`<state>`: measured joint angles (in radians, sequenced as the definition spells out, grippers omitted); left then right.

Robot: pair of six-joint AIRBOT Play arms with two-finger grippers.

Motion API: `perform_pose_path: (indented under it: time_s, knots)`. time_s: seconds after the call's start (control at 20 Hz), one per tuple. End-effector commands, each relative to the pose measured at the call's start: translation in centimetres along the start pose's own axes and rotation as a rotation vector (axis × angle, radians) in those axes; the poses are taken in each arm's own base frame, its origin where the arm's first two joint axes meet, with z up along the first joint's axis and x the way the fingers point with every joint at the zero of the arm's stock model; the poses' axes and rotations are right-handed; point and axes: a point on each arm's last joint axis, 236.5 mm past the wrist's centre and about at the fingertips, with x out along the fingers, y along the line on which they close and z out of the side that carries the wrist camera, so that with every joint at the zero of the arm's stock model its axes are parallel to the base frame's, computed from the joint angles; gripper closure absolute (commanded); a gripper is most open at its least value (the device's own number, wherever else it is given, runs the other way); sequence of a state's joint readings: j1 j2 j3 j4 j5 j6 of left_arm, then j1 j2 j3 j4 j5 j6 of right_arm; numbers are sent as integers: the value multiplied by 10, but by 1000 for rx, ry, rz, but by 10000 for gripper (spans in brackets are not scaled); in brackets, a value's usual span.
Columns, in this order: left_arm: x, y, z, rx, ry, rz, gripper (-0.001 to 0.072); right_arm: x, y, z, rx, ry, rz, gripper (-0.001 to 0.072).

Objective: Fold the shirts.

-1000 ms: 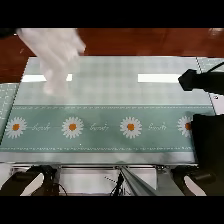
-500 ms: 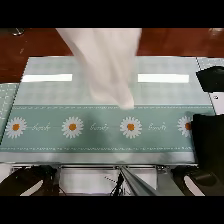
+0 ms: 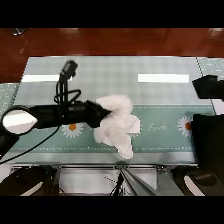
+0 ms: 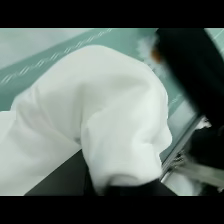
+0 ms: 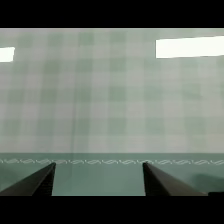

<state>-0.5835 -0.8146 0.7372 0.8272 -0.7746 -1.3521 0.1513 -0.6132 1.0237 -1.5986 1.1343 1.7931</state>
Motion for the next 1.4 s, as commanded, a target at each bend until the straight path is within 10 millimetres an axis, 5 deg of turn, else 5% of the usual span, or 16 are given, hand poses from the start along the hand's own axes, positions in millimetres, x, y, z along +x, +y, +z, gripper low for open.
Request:
perform_pose_path:
  time_s: [0.0, 0.05, 0.1, 0.25, 0.4, 0.5, 0.55, 0.65, 0.75, 0.85, 1.05, 1.35]
  knots:
    - [3, 72, -79, -92, 208, 141, 666, 34, -3, -46, 35, 111, 1, 92]
    - [-2, 83, -83, -127, 223, 162, 451, 45, -5, -62, 42, 149, -8, 92]
    - [-9, 93, -81, -170, 224, 179, 20, 55, -8, -75, 43, 188, -18, 90]
    - [-57, 136, -57, -227, 214, 317, 2, 73, -42, -81, -5, 266, -134, 74]
    - [-126, 183, -23, -330, 36, 484, 2, 57, -141, -85, 128, 314, -388, 75]
    - [-136, 197, -41, -498, -36, 463, 5, 54, -168, -123, 339, 361, -396, 79]
    - [-123, 194, -59, -578, -25, 389, 6, 67, -155, -145, 429, 383, -301, 81]
    - [-84, 171, -93, -612, 24, 176, 7, 91, -97, -182, 542, 451, -36, 82]
    - [-60, 157, -115, -599, 44, 58, 7, 101, -37, -197, 553, 483, 213, 84]
    - [-50, 149, -133, -614, 88, 19, 7, 97, -2, -214, 485, 551, 319, 91]
    - [-27, 126, -145, -566, 165, -45, 7, 99, 16, -232, 371, 616, 292, 91]
    - [11, 140, -153, -548, 196, 30, 8, 101, 40, -233, 338, 614, 314, 90]
